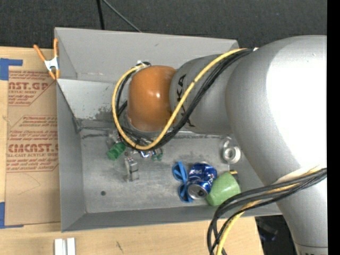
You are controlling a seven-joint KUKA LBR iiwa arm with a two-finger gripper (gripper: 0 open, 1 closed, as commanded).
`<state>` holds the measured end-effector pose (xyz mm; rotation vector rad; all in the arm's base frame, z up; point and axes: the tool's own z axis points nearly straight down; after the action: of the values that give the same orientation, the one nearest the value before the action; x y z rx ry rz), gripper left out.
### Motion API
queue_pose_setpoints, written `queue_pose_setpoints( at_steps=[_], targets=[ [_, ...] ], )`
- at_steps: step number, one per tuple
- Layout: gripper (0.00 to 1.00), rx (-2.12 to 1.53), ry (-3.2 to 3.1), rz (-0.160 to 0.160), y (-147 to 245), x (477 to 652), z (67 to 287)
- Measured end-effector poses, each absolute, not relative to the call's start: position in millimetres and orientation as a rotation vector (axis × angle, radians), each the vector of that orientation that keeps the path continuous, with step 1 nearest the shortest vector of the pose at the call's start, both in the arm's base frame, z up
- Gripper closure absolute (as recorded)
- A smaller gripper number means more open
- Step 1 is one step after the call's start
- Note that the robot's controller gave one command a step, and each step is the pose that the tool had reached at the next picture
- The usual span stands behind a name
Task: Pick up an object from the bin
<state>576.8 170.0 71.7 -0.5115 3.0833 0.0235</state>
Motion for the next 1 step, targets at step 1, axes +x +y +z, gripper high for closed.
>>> queue_pose_setpoints(
  at_steps=[1],
  targets=[
    [1.00, -0.512, 3.083, 0.025, 170.4, 576.9, 71.9]
  ],
)
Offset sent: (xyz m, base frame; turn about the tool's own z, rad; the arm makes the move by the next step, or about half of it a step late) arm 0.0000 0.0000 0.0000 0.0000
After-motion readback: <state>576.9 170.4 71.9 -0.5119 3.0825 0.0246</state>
